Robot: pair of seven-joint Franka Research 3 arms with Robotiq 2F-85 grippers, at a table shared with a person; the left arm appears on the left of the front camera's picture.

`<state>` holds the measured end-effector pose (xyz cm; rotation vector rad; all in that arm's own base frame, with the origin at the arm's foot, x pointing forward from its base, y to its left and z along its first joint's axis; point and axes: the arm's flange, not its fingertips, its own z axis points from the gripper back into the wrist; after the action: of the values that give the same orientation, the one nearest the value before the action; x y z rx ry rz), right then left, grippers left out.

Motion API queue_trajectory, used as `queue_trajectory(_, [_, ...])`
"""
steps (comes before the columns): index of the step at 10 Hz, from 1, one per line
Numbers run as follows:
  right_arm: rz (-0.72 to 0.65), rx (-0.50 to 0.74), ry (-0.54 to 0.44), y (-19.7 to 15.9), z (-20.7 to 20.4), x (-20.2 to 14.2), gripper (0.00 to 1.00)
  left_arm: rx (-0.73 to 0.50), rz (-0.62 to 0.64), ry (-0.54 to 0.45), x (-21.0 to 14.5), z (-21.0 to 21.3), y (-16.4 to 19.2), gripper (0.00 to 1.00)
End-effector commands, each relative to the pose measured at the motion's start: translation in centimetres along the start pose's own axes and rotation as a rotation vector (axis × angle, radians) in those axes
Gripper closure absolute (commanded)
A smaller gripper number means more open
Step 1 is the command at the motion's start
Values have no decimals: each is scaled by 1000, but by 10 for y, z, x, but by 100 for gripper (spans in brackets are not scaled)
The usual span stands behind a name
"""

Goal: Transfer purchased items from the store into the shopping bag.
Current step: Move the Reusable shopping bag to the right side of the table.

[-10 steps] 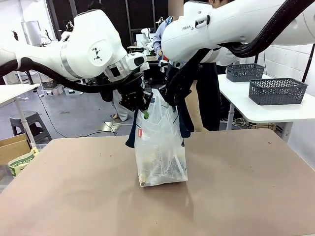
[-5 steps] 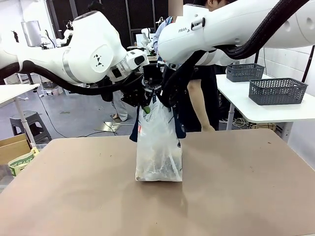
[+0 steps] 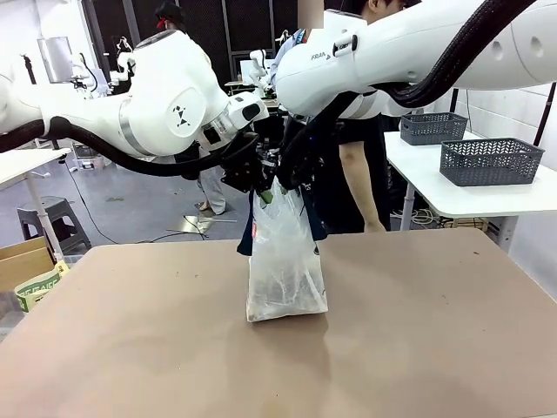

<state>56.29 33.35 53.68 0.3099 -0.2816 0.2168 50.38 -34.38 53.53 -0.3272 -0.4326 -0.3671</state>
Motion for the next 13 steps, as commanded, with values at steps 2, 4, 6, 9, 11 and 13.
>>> queue_trajectory(2, [-29, 26, -28, 9, -2, 0, 100, -28, -5, -43, -2, 10, 6, 100])
queue_trajectory(4, [-6, 4, -9, 1, 0, 1, 100, -12, 1, -6, 1, 1, 0, 100])
queue_trajectory(6, [9, 38, -20, 5, -2, -1, 100, -6, -23, -7, 1, -3, 1, 100])
queue_trajectory(9, [-17, 74, -14, 11, -5, 2, 100, -29, -67, -26, 6, -5, -1, 100])
queue_trajectory(11, [-30, 75, -12, 11, -7, 3, 100, -40, -82, -37, 5, -4, -2, 100])
queue_trajectory(13, [-30, 80, -14, 11, -9, 3, 100, -85, -95, -61, 2, -1, -4, 60])
